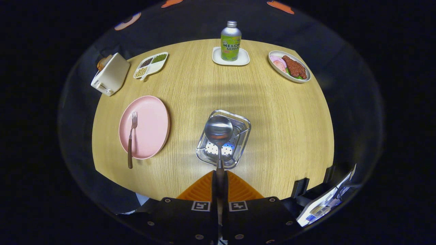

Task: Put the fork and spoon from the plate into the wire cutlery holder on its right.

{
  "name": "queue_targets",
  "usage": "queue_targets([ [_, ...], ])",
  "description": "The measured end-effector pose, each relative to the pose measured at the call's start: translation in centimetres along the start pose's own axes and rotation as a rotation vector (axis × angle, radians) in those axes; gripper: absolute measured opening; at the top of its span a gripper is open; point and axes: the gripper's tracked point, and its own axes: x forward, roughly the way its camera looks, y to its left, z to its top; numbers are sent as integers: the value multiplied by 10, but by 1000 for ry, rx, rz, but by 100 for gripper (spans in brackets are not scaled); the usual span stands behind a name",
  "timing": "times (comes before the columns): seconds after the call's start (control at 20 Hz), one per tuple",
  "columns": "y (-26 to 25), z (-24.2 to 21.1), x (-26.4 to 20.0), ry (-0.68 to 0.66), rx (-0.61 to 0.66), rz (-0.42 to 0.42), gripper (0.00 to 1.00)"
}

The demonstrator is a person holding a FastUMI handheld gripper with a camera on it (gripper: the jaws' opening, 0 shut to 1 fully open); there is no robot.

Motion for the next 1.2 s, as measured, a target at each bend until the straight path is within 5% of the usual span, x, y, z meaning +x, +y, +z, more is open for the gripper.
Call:
queue_targets([
  [0.7, -11, 15, 23, 146, -21, 20, 9],
  [1.2, 3, 59, 9, -77, 97, 63, 12],
])
